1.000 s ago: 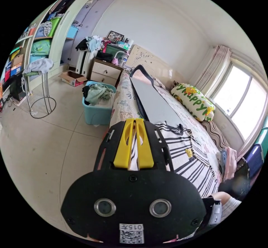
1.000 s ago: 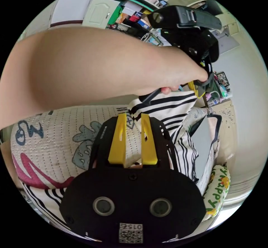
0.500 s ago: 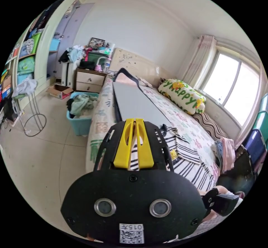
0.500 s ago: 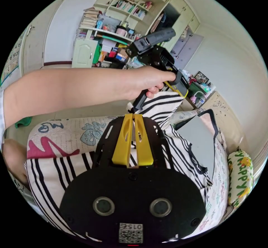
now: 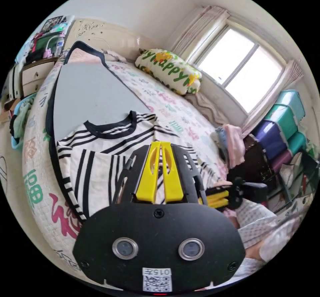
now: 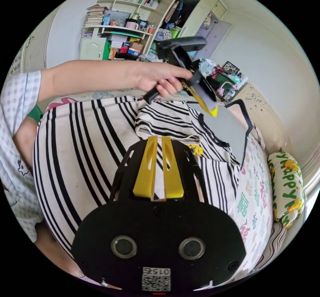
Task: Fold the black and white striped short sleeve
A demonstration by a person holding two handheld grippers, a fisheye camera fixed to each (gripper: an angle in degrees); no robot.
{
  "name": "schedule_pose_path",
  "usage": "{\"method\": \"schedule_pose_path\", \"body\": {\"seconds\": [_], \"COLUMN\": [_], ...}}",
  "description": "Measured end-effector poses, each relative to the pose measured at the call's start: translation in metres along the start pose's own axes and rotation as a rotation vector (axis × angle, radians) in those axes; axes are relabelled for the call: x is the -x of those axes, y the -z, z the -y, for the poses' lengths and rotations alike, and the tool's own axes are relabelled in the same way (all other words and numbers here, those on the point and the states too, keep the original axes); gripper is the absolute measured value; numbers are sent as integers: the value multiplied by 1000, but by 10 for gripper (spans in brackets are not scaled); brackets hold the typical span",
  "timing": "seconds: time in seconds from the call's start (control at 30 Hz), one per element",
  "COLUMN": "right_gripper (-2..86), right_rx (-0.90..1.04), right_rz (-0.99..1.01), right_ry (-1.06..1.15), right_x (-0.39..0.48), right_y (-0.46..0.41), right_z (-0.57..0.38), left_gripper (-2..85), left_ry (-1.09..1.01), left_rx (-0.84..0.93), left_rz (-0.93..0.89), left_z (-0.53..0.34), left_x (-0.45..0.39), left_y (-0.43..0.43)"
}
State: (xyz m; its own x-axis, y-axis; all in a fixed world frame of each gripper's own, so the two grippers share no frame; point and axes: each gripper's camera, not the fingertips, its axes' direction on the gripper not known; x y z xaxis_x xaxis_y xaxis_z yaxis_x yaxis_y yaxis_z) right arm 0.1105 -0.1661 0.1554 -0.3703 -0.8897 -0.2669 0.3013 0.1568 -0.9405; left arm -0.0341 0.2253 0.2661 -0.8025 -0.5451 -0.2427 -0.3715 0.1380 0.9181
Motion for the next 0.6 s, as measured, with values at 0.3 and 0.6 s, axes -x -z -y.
{"method": "schedule_pose_path", "body": {"seconds": [0.3, 0.6], "right_gripper": [69, 18], "right_rx": [0, 349], "right_rz": [39, 7], "right_ry": [-355, -342], "right_x": [-102, -135], "right_y": [-38, -127], "right_z": [9, 51], "left_gripper": [51, 42], "left_ry": [-235, -333], "left_rx": [159, 453], "left_rz": [104, 125], "left_z": [-79, -96], "left_x": [-5, 1], "left_y": [54, -35]}}
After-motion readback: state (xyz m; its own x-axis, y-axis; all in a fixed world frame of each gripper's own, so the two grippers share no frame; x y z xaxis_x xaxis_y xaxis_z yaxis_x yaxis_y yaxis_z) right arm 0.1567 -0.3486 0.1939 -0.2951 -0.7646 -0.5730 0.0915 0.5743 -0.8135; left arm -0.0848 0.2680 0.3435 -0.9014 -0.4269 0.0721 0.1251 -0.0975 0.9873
